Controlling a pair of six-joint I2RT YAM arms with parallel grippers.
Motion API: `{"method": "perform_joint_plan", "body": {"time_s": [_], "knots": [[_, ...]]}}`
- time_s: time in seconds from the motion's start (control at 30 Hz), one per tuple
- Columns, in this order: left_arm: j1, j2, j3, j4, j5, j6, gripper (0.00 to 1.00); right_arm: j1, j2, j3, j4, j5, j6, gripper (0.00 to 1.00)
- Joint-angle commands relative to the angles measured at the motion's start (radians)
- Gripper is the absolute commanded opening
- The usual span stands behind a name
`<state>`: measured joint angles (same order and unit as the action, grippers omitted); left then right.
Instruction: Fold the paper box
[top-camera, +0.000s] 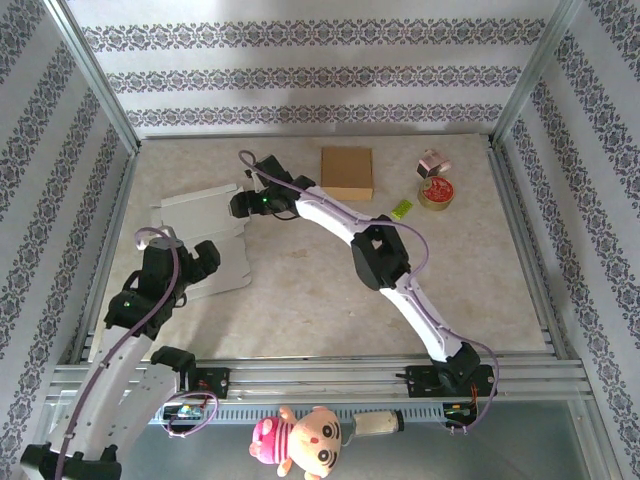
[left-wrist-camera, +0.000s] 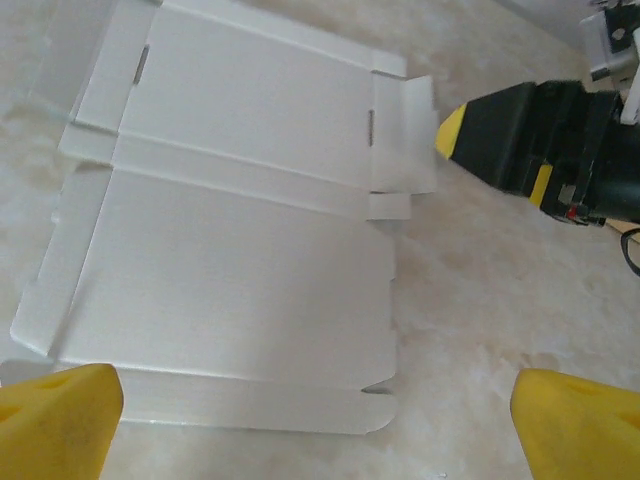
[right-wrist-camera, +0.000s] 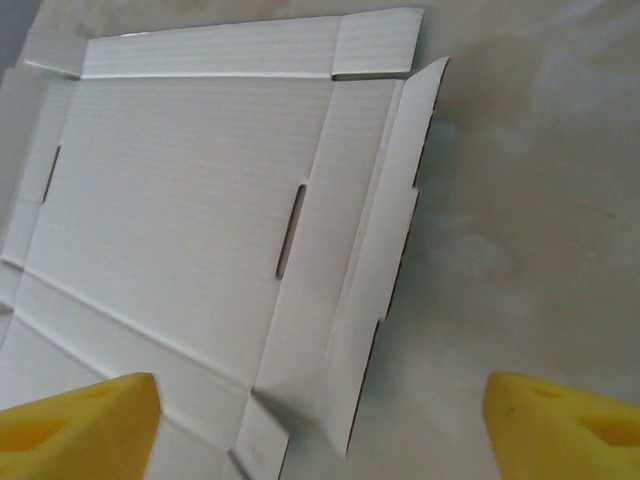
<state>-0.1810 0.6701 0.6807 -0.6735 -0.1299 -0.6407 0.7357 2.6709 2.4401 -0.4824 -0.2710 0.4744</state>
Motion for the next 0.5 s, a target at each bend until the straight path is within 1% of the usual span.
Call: {"method": "perform_joint_plan", "body": {"time_s": [0.0, 0.07, 0.2, 0.23, 0.3, 0.33, 0.37, 0.4, 0.47], "knots": [[0.031, 0.021, -0.002, 0.032, 0.073, -0.028, 0.99, 0.015, 0.073, 0.119, -0.061, -0.023, 0.028, 0.73], [0.039, 0.028, 0.006, 0.041, 0.079, -0.022, 0.99, 0.022, 0.099, 0.143, -0.059, -0.015, 0.037, 0.64], [0.051, 0.013, 0.005, 0.049, 0.073, -0.017, 1.00, 0.025, 0.119, 0.147, -0.039, -0.023, 0.061, 0.40], [0.056, 0.011, 0.004, 0.051, 0.077, -0.021, 1.00, 0.026, 0.119, 0.149, -0.040, -0.024, 0.059, 0.37], [0.070, 0.011, 0.001, 0.053, 0.100, -0.029, 1.00, 0.023, 0.103, 0.149, -0.050, -0.038, 0.045, 0.22], [0.078, 0.013, 0.002, 0.056, 0.117, -0.032, 1.00, 0.020, 0.082, 0.141, -0.062, -0.044, 0.032, 0.14], [0.089, 0.015, 0.005, 0.057, 0.133, -0.033, 1.00, 0.016, 0.049, 0.118, -0.068, -0.055, 0.011, 0.09], [0.097, 0.018, 0.008, 0.058, 0.149, -0.029, 1.00, 0.012, 0.007, 0.074, -0.063, -0.065, -0.008, 0.06], [0.114, 0.030, 0.018, 0.064, 0.184, -0.004, 1.00, 0.002, -0.122, -0.088, -0.026, -0.090, -0.072, 0.01]]}}
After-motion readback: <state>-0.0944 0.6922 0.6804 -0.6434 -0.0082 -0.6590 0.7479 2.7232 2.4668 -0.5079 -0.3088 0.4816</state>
